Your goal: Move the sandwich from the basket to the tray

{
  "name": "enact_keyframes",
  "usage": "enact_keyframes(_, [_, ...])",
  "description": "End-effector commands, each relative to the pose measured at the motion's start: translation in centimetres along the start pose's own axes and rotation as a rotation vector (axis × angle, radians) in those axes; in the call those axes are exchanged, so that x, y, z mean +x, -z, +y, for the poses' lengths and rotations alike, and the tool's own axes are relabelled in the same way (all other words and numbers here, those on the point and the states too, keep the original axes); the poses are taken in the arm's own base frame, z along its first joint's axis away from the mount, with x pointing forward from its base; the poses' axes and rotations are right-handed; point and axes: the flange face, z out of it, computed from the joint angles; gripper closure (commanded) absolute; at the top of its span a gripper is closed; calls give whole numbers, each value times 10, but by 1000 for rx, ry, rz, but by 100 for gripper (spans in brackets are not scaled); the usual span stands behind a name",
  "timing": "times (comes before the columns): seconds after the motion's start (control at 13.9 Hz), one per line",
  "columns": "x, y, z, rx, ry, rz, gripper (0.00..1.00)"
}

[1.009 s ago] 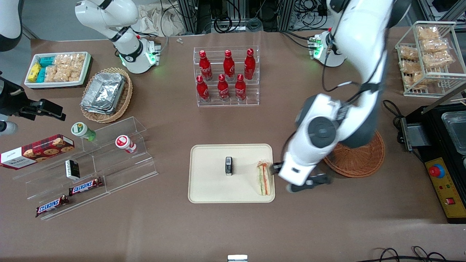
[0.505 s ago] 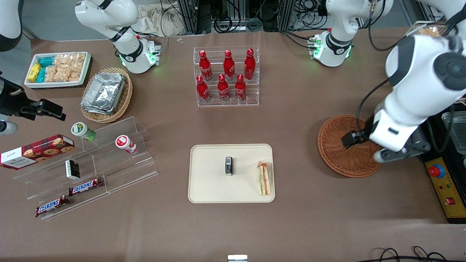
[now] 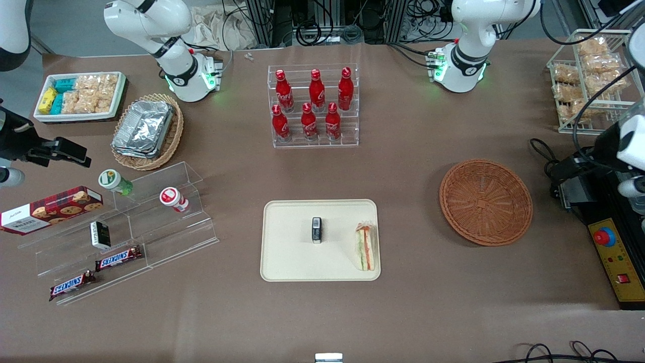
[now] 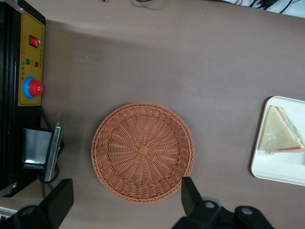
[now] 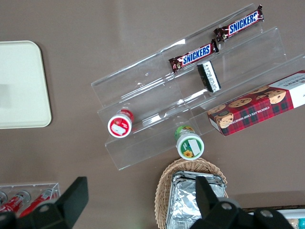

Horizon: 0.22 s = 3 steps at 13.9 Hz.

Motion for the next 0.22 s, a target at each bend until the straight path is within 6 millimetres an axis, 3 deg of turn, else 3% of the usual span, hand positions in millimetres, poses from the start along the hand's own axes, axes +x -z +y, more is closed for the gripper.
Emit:
enact_keyframes(0.0, [9,8,10,-11,-19,-22,0])
enact_keyframes(0.14, [8,6,9,-10,-23,-30,0])
